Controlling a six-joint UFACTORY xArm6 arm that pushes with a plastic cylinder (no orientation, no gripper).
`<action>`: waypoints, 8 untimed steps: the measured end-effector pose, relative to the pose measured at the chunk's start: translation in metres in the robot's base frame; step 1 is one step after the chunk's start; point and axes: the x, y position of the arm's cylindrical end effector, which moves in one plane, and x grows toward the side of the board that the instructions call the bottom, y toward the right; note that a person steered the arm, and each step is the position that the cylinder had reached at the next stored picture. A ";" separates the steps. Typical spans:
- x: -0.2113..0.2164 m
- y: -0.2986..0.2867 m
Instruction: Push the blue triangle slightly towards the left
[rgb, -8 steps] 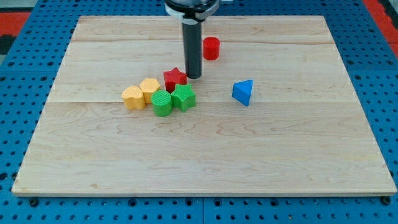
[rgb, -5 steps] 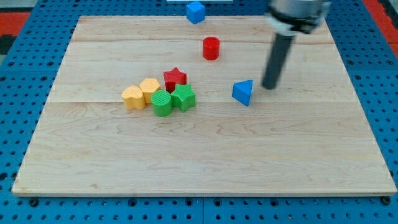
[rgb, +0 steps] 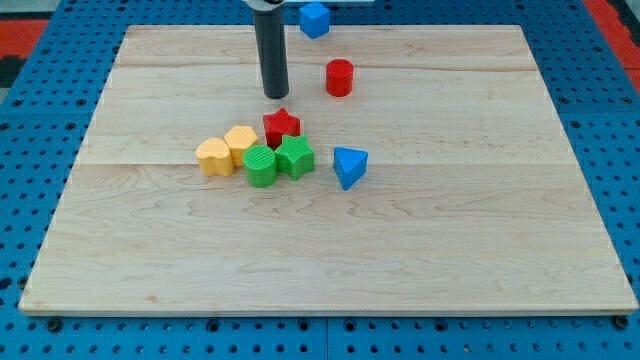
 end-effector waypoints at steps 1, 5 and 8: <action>-0.005 0.005; -0.013 0.028; -0.036 0.068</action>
